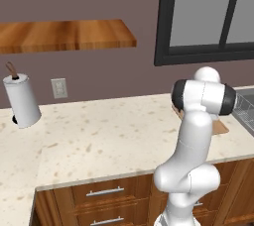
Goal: Pick up the sponge from the counter and clean the cutting board by briefly scrubbing or pressing down on the cutting board. Once finished, release the sponge.
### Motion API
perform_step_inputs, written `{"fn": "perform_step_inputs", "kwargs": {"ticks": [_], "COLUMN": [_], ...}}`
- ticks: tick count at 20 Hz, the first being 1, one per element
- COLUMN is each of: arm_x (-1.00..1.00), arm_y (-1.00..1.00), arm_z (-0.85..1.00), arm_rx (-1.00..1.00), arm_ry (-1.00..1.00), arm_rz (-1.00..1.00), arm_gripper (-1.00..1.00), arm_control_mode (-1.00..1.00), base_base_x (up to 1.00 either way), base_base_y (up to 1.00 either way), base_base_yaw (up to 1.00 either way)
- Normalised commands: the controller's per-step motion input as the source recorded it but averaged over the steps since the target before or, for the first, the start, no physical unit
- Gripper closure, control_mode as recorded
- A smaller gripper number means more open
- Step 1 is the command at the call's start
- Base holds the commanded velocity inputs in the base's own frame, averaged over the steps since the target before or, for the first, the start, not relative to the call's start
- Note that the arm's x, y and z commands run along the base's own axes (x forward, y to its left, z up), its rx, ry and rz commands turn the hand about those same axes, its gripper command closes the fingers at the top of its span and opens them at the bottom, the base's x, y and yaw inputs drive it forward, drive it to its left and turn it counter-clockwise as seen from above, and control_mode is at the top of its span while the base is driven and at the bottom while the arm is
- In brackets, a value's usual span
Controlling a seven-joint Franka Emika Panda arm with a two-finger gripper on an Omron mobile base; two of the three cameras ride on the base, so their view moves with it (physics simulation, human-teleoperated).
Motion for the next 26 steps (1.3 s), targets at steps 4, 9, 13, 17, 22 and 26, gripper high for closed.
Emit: {"fn": "perform_step_inputs", "kwargs": {"ticks": [4,9,13,17,22,26], "arm_x": [-0.38,-0.12,-0.02,-0.11,-0.04,0.00], "arm_y": [-0.14,-0.01,-0.25,-0.49,-0.54,-0.42], "arm_z": [-0.47,-0.67,-0.07,0.00,0.00,-0.06], "arm_rx": [0.00,-0.02,0.00,0.00,0.00,-0.02], "arm_ry": [0.00,0.00,0.00,0.00,0.00,0.00], "arm_rz": [0.00,0.00,0.00,0.00,0.00,0.00], "arm_gripper": [1.00,1.00,1.00,1.00,1.00,1.00], "arm_control_mode": [-1.00,-1.00,-1.00,-1.00,-1.00,-1.00], "base_base_x": [0.00,0.00,0.00,0.00,0.00,0.00], "base_base_y": [0.00,0.00,0.00,0.00,0.00,0.00], "base_base_yaw": [0.00,0.00,0.00,0.00,0.00,0.00]}}
